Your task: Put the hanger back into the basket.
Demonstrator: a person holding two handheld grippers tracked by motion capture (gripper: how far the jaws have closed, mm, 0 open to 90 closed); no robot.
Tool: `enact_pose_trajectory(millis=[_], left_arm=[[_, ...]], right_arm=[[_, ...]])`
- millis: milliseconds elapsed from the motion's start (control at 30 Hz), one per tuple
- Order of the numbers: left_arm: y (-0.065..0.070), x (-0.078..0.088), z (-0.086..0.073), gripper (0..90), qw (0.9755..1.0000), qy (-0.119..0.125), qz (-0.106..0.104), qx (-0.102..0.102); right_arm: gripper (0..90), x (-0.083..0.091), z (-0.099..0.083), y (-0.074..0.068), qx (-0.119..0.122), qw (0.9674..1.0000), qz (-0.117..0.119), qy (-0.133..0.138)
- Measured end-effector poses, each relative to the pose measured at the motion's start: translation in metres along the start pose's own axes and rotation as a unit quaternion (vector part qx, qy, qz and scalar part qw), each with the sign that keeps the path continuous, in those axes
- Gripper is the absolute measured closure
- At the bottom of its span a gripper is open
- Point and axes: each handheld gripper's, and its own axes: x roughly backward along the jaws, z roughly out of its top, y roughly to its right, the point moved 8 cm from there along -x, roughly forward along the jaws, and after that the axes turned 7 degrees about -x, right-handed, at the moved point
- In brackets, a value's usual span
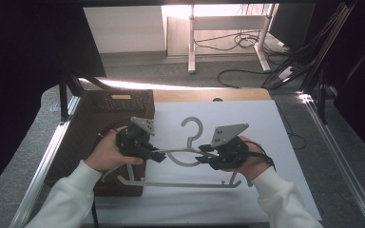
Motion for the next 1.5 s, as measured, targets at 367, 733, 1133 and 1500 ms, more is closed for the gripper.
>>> enact_pose_trajectory(millis=[367,733,1133,1500], left_arm=[[-0.007,0.025,-0.014,81.8,0.9972,0.053,0.044,0.028],[-0.014,0.039,-0.027,81.7,0.9890,0.093,0.096,0.065],[-0.019,0.068,-0.046,81.7,0.9755,0.136,0.147,0.090],[-0.032,0.088,-0.074,81.6,0.9596,0.166,0.185,0.131]], right_arm=[[36.3,0.038,-0.006,0.010,-0.065,0.9917,-0.053,0.098],[30.5,0.033,-0.050,0.031,-0.155,0.9811,-0.084,0.079],[29.7,0.026,-0.074,0.040,-0.187,0.9758,-0.095,0.062],[26.7,0.017,-0.092,0.048,-0.199,0.9745,-0.096,0.038]])
